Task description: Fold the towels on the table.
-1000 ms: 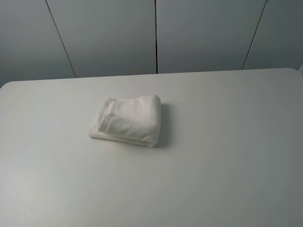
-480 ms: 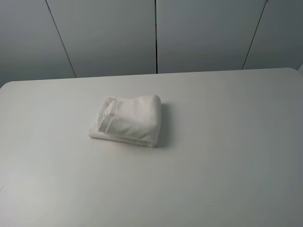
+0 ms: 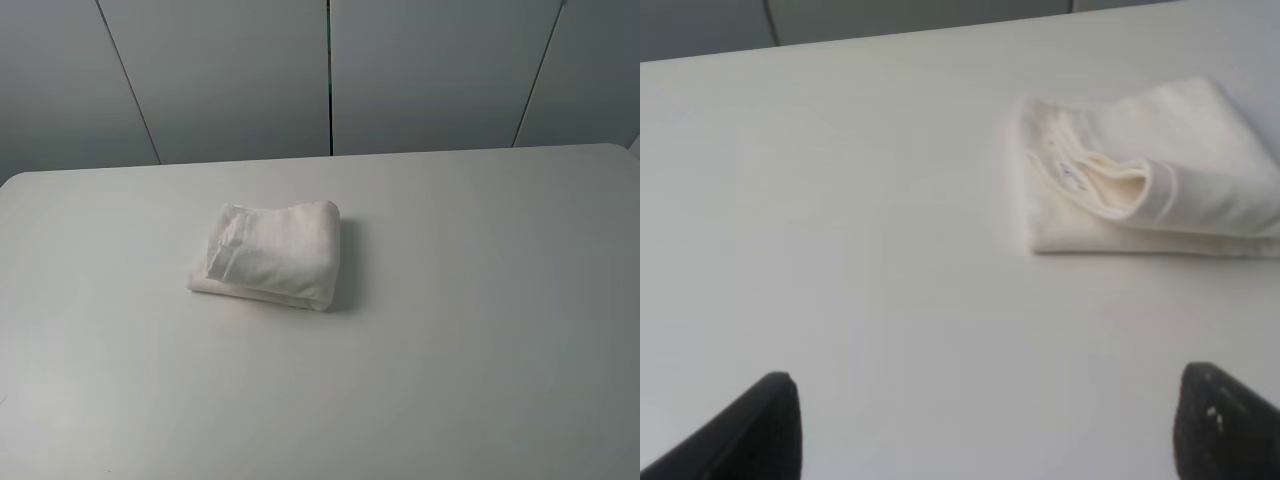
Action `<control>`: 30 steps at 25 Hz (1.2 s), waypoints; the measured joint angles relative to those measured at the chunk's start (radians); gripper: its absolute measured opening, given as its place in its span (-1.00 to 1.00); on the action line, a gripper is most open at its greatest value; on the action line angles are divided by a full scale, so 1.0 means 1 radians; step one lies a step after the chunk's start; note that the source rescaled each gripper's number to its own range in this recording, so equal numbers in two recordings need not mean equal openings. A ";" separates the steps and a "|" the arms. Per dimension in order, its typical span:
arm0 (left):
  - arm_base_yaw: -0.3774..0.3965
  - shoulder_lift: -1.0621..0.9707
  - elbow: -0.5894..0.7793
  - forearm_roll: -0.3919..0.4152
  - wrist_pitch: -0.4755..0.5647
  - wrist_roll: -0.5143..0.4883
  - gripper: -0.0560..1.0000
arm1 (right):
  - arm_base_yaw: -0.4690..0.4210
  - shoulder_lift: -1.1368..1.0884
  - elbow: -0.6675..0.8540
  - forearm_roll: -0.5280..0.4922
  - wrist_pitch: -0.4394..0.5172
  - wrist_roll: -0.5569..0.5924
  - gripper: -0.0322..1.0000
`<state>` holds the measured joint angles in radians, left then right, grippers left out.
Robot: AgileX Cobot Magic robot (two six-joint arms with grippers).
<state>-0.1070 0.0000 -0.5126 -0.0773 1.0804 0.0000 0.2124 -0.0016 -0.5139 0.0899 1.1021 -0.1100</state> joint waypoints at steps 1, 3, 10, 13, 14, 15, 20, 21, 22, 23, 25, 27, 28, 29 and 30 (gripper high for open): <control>0.031 0.000 0.000 0.002 0.000 0.000 0.93 | -0.035 0.000 0.000 0.000 0.000 0.000 0.99; 0.082 0.000 0.000 0.002 0.000 0.000 0.93 | -0.113 0.000 0.000 0.000 0.000 0.000 0.99; 0.159 0.000 0.000 0.004 0.000 0.000 0.93 | -0.177 0.000 0.000 0.000 -0.001 0.002 0.99; 0.159 0.000 0.000 0.004 0.000 0.000 0.93 | -0.179 0.000 0.000 0.000 -0.002 0.002 0.99; 0.159 0.000 0.000 0.004 0.000 0.000 0.93 | -0.179 0.000 0.000 0.000 -0.002 0.002 0.99; 0.159 0.000 0.000 0.004 0.000 0.000 0.93 | -0.179 0.000 0.000 0.000 -0.002 0.002 0.99; 0.163 0.000 0.000 0.004 0.000 0.000 0.93 | -0.179 0.000 0.000 0.000 -0.002 0.004 0.99; 0.165 0.000 0.000 0.004 0.000 0.000 0.93 | -0.179 0.000 0.000 0.000 -0.002 0.004 0.99; 0.165 0.000 0.000 0.004 0.000 0.000 0.93 | -0.179 0.000 0.000 0.000 -0.002 0.004 0.99; 0.165 0.000 0.000 0.004 0.000 0.000 0.93 | -0.179 0.000 0.000 0.000 -0.002 0.004 0.99; 0.165 0.000 0.000 0.004 0.000 0.000 0.93 | -0.179 0.000 0.000 0.000 -0.002 0.004 0.99; 0.165 0.000 0.000 0.004 0.000 0.000 0.93 | -0.179 0.000 0.000 0.000 -0.002 0.004 0.99; 0.165 0.000 0.000 0.004 0.000 0.000 0.93 | -0.179 0.000 0.000 0.000 -0.002 0.004 0.99; 0.165 0.000 0.000 0.004 0.000 0.000 0.93 | -0.179 0.000 0.000 0.000 -0.002 0.004 0.99; 0.165 0.000 0.000 0.004 0.000 0.000 0.93 | -0.179 0.000 0.000 0.000 -0.002 0.004 0.99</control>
<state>0.0576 0.0000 -0.5126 -0.0730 1.0804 0.0000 0.0335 -0.0016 -0.5139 0.0899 1.0998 -0.1057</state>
